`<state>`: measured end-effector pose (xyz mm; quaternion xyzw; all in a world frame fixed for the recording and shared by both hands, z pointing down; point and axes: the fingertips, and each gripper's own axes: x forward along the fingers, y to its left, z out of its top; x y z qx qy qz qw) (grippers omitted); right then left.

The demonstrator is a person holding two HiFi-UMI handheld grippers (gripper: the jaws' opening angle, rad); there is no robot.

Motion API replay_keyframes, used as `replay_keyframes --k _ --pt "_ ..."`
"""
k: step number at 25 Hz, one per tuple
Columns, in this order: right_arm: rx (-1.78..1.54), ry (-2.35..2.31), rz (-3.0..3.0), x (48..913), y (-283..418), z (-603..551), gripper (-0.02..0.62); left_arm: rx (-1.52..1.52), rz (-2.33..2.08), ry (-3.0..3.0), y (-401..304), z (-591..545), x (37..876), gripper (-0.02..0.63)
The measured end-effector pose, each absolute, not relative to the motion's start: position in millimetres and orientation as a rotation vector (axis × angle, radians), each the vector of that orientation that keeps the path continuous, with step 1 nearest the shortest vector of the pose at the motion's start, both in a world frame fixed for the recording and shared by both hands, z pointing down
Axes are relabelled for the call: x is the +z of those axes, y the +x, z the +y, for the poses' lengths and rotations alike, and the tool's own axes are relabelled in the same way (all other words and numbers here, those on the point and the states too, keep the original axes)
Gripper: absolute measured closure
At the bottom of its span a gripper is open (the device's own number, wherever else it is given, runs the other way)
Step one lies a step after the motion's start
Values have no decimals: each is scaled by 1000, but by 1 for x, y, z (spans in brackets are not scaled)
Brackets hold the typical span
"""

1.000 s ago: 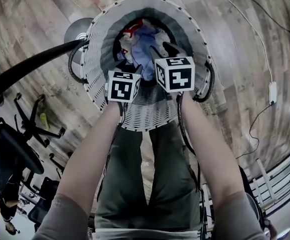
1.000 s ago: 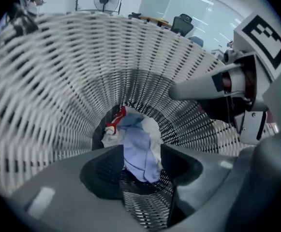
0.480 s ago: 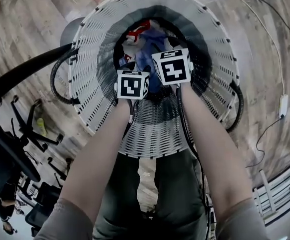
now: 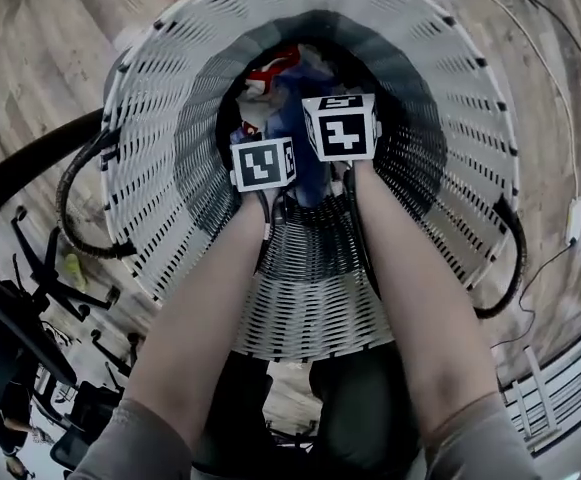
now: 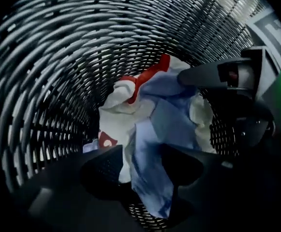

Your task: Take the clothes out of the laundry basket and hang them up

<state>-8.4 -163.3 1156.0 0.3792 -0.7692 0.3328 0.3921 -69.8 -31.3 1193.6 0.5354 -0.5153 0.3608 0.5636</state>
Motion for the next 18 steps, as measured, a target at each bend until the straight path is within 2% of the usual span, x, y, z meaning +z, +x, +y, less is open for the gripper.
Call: replay_keyframes --k 2,5,8,9,14,18 --pt "837 941 -1984 1159 -15 -170 362 825 -1203 1249 -70 -35 1198 374" --pt "873 943 -1985 1158 -14 -172 527 795 -1161 1252 -64 -35 1203 478" --pt "980 1013 -1967 1150 -5 -175 546 776 -1144 1258 -63 -35 1200 561" --pt "1012 1045 -1961 1146 -1 -176 548 776 -1145 1262 -63 -35 1195 571" --pt "1108 1173 -1913 1105 17 -168 551 784 -1165 1320 -59 -31 1151 581" --pt "1397 1297 -1866 1059 33 -157 551 767 -1154 1345 -56 -25 1095 586"
